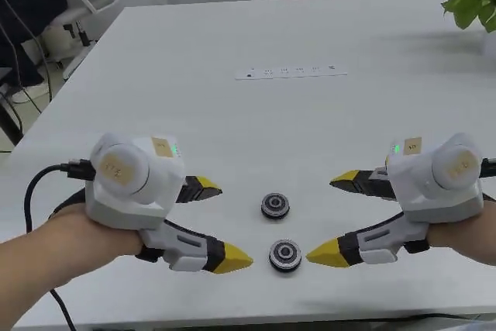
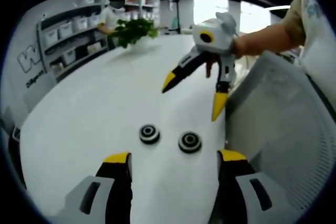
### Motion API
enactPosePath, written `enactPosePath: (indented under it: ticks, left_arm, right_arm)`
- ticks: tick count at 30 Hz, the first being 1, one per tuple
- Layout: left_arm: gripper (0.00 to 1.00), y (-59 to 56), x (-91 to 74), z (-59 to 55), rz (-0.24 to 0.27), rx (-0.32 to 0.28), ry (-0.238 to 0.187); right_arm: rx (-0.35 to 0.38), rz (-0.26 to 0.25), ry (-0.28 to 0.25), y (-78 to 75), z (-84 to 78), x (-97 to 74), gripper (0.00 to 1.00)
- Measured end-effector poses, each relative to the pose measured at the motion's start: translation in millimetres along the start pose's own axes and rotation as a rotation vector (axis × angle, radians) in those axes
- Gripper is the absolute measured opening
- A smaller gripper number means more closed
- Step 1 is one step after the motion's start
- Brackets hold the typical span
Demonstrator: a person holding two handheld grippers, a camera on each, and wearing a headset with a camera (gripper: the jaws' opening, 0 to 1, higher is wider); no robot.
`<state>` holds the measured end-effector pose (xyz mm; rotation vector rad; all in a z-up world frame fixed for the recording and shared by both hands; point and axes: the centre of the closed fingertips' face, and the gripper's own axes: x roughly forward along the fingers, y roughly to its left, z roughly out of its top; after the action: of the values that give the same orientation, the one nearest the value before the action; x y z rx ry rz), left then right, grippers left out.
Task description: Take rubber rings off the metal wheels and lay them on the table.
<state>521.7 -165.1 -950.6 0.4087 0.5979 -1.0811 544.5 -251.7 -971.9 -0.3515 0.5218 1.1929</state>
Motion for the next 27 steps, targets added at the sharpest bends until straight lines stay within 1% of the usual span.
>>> enactPosePath:
  ticks: [5,6,11,15,19,21,23,24,25,27]
  left_arm:
    - [0.64,-3.0,8.2,0.0,-0.017,-0.001,0.001]
    - [0.64,-3.6,10.7,-0.5,-0.023,-0.002,0.003]
    - [0.61,-8.0,21.2,-3.7,-0.05,0.002,0.02]
    - [0.58,-10.4,26.8,-6.2,-0.064,0.007,0.031]
    - [0.53,-12.7,31.0,-6.5,-0.076,0.004,0.03]
    - [0.52,-13.7,33.6,-6.6,-0.085,0.002,0.034]
    - [0.52,-13.4,35.7,-6.7,-0.085,0.004,0.036]
    - [0.52,-11.8,36.9,-6.3,-0.079,0.021,0.036]
    - [0.51,-11.7,37.5,-6.0,-0.08,0.023,0.036]
    - [0.49,-11.4,38.8,-4.5,-0.082,0.015,0.03]
  right_arm:
    - [-0.007,0.019,0.008,1.6,-5.9,6.1,0.72]
    - [-0.006,0.031,0.011,4.0,-7.5,7.9,0.71]
    - [-0.025,0.059,0.02,9.9,-11.0,13.5,0.67]
    - [-0.032,0.084,0.028,15.4,-13.6,18.3,0.63]
    - [-0.042,0.102,0.034,19.2,-15.8,22.1,0.6]
    - [-0.045,0.108,0.034,19.9,-16.5,23.4,0.6]
    - [-0.037,0.116,0.031,21.2,-16.5,25.0,0.59]
    - [-0.023,0.125,0.023,22.9,-15.5,25.5,0.57]
    - [-0.019,0.13,0.021,23.7,-15.3,25.9,0.56]
    - [-0.018,0.135,0.022,24.3,-16.9,27.3,0.56]
